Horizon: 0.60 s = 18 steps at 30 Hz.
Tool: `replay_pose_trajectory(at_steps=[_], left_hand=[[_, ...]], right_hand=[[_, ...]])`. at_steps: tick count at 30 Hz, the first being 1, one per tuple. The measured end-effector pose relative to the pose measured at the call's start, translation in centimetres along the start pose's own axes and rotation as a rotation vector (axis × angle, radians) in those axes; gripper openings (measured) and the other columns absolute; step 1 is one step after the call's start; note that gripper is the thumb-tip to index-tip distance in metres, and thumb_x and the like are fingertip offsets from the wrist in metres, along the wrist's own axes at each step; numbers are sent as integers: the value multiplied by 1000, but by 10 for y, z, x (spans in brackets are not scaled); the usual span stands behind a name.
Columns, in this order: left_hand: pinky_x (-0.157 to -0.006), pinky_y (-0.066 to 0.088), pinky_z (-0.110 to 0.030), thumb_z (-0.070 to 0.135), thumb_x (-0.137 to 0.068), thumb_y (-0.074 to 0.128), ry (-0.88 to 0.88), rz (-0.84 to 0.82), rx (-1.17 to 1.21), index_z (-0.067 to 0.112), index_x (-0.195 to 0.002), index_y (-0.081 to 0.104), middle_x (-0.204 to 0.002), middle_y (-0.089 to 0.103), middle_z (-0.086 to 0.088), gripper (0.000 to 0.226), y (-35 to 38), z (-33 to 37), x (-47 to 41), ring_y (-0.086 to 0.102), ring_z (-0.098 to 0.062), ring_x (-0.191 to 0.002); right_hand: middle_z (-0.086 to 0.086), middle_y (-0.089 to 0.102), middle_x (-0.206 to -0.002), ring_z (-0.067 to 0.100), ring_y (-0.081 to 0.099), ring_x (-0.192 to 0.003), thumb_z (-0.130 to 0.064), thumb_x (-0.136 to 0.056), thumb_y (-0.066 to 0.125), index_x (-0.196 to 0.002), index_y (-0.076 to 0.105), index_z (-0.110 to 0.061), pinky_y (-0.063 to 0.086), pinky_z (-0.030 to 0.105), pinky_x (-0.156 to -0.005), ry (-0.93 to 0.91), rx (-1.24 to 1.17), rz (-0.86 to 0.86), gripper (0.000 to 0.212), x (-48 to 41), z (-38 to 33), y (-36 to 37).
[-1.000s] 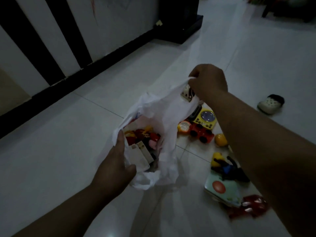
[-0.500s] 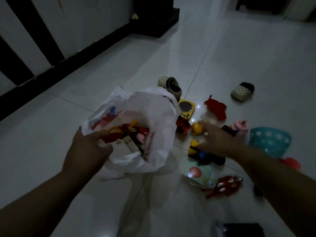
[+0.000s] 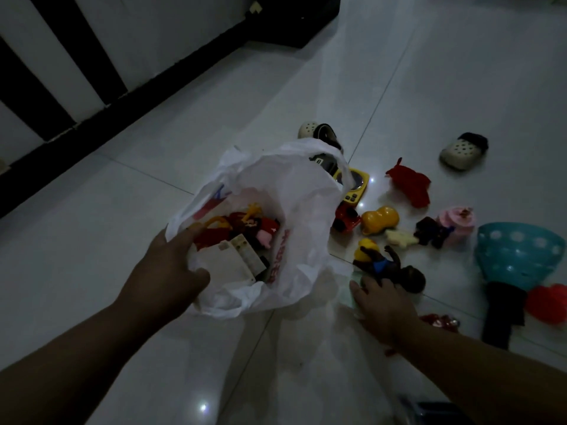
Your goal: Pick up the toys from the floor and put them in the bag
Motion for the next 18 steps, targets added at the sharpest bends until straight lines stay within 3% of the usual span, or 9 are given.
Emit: replay_pose_trajectory(at_steps=[2,4,6,8,11,13,15,18], left_hand=[[-77,53,-32,19,-74,67,5,1,-4,33,-140,39,-136,44,-7,72,1,-5,1,55,-22,-103],[-74,54,-32,18,-76,66,8,10,-12,33,-141,36,-137,44,-8,74,2,-7,3,56,-22,-101],[-76,53,-33,17,-77,66,-4,25,-2,33,-144,31,-139,42,-10,77,3,-7,4,55,-24,-105],[-80,54,-35,16,-79,67,-12,32,18,33,-146,27,-142,39,-10,79,3,-6,5,54,-26,-111],[-82,56,-40,16,-79,68,-21,26,49,33,-147,22,-144,37,-11,83,5,-6,3,55,-27,-112],[-83,55,-38,16,-79,68,-18,27,53,32,-147,21,-144,36,-11,84,5,-6,3,54,-28,-112],[-84,52,-35,16,-79,67,-24,30,51,30,-148,22,-144,36,-12,84,3,-5,4,53,-28,-113],[-77,53,-31,17,-79,67,-8,23,58,31,-147,22,-142,38,-11,84,0,-3,6,55,-25,-108]], right_hand=[[13,36,-149,34,34,-133,-35,-92,47,-141,40,-18,31,49,-107,-21,-45,138,52,2,2,-12],[10,57,-127,30,50,-117,-36,-90,47,-120,61,-19,44,44,-95,17,-192,242,37,4,12,-30],[5,65,-102,21,60,-94,-36,-92,50,-102,64,-20,48,32,-76,93,-428,259,23,10,29,-57],[0,61,-85,14,58,-76,-33,-91,57,-89,59,-22,42,27,-62,104,-584,198,11,18,44,-86],[-3,63,-84,11,61,-75,-25,-90,60,-94,59,-20,48,24,-59,109,-944,104,6,40,61,-135],[4,71,-87,20,68,-79,-21,-90,59,-97,62,-15,57,36,-65,101,-1240,40,9,56,60,-163],[13,73,-96,31,70,-89,-25,-84,60,-105,63,-10,56,49,-81,15,-1511,-41,26,67,41,-186],[13,75,-94,28,72,-83,-29,-86,59,-104,61,-9,59,43,-75,26,-1755,-184,27,65,-11,-191]])
Point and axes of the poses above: each hand's wrist, its own x-axis away from the middle knuckle, its own y-axis out of the palm, z = x × y, the point moved 7 cm from there along -x, towards the middle knuckle
